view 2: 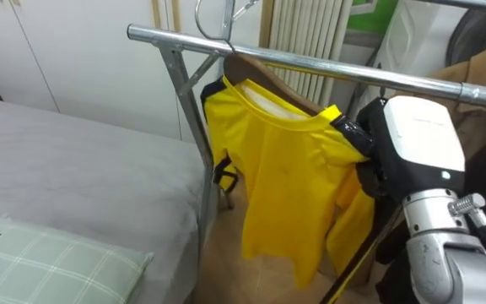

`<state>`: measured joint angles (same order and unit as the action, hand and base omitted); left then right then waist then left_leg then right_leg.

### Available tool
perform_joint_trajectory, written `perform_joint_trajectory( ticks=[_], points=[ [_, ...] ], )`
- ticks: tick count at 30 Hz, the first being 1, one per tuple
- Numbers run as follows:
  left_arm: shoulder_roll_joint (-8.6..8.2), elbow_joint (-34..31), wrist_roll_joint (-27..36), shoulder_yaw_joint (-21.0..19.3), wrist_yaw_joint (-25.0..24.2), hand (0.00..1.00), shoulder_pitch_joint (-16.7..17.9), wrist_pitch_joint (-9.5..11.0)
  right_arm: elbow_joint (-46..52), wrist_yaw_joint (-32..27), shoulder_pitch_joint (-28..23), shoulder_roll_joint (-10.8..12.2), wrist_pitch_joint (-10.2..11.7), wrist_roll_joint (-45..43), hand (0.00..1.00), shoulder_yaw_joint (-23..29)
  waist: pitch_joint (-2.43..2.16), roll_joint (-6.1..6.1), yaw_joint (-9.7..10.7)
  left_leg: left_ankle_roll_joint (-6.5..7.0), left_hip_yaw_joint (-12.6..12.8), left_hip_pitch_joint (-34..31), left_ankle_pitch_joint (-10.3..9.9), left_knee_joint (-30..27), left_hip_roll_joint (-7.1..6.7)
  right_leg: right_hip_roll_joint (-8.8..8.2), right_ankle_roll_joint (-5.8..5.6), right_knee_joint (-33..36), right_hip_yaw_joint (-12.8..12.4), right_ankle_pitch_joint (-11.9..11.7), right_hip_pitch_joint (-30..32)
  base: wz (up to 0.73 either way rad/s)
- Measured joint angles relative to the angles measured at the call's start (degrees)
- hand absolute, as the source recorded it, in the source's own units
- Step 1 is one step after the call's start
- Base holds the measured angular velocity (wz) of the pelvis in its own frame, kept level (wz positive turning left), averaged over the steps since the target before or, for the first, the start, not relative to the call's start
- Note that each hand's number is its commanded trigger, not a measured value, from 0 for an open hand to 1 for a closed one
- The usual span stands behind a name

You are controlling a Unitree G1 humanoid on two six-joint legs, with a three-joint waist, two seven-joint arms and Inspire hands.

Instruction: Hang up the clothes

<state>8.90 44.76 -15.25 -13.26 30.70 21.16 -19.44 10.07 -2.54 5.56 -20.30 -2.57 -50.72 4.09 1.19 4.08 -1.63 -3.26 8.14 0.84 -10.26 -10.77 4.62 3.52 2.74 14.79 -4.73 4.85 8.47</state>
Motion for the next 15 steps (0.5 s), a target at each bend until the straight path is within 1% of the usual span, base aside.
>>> perform_joint_trajectory(
  ticks=[5,9,12,15],
  points=[
    [-0.15,0.0,0.1,0.0,0.0,0.00,0.0,0.0,0.0,0.1,0.0,0.0,-0.2,3.9,1.00,0.0,0.00,0.01,0.0,-0.02,0.7,0.0,0.0,0.0,0.12,0.26,0.08,0.0,-0.8,-0.1,0.3,-0.08],
    [-0.43,0.0,0.1,-0.1,0.1,0.00,0.0,0.0,0.3,1.1,-0.5,0.0,-1.4,9.3,1.00,0.0,0.01,-0.06,0.0,-0.02,0.8,0.0,0.0,0.0,0.17,0.29,0.12,-0.2,-0.9,-0.3,0.2,-0.01],
    [-0.39,-0.5,0.1,-0.1,0.1,0.00,0.0,-0.5,0.0,2.8,-1.4,0.0,-2.7,19.2,1.00,0.0,0.06,-0.44,0.1,-0.09,0.9,0.5,0.0,0.1,0.53,0.33,0.32,-1.5,0.1,-1.1,-0.7,0.00],
    [-0.48,-0.6,0.1,0.0,0.1,0.00,0.0,-0.6,-0.9,3.7,-3.5,0.2,-2.8,26.3,1.00,0.0,0.18,-0.78,0.1,-0.14,0.9,1.2,0.0,0.2,0.63,0.39,0.36,-1.5,0.1,-1.1,-1.4,0.00]
  ],
)
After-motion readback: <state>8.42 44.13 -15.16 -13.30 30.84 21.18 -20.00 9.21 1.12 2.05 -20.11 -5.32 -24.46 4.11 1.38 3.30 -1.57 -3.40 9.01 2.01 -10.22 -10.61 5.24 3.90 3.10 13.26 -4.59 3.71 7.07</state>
